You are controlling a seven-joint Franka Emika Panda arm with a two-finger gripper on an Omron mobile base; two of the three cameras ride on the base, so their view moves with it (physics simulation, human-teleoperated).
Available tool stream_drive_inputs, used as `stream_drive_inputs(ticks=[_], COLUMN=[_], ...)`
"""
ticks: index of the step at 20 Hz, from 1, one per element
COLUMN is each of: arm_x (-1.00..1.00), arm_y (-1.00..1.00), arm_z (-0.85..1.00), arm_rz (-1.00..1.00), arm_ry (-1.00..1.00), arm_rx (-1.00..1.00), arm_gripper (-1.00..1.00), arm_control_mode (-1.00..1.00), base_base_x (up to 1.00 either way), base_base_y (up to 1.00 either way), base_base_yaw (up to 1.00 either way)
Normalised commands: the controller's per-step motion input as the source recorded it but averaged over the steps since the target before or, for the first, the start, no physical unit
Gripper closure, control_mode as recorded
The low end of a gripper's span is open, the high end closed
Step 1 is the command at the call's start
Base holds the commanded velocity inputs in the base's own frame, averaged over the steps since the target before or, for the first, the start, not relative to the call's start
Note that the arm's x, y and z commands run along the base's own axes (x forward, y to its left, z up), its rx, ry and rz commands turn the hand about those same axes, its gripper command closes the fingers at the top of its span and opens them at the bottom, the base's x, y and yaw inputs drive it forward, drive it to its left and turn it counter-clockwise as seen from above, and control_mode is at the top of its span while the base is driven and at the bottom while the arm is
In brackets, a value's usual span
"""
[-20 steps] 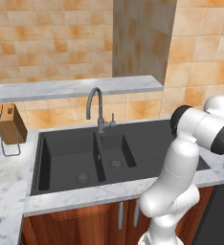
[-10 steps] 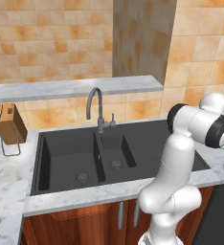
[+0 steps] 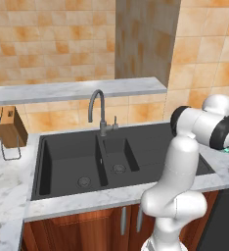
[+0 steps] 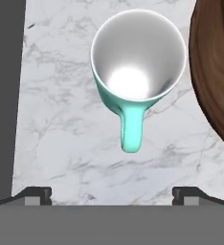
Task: Pick the mug and place it in the sink. Pick the bowl and place it in the open cabinet and then close the cabinet.
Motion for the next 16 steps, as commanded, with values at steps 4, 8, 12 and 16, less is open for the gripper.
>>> stream_drive_inputs(ticks=[4,8,12,16], arm_x=[0.18,0.15,0.16,0.27], arm_y=[0.05,0.00,0.00,-0.10], arm_z=[-0.13,-0.35,-0.30,-0.20], arm_rz=[-0.01,0.00,0.00,0.00], arm_ry=[0.00,0.00,0.00,0.00], arm_rx=[0.00,0.00,0.00,0.00], arm_gripper=[-1.00,-1.00,-1.00,-1.00], arm_control_mode=[-1.00,-1.00,-1.00,-1.00], base_base_x=[0.00,0.00,0.00,0.00], base_base_y=[0.00,0.00,0.00,0.00], base_base_yaw=[0.00,0.00,0.00,0.00])
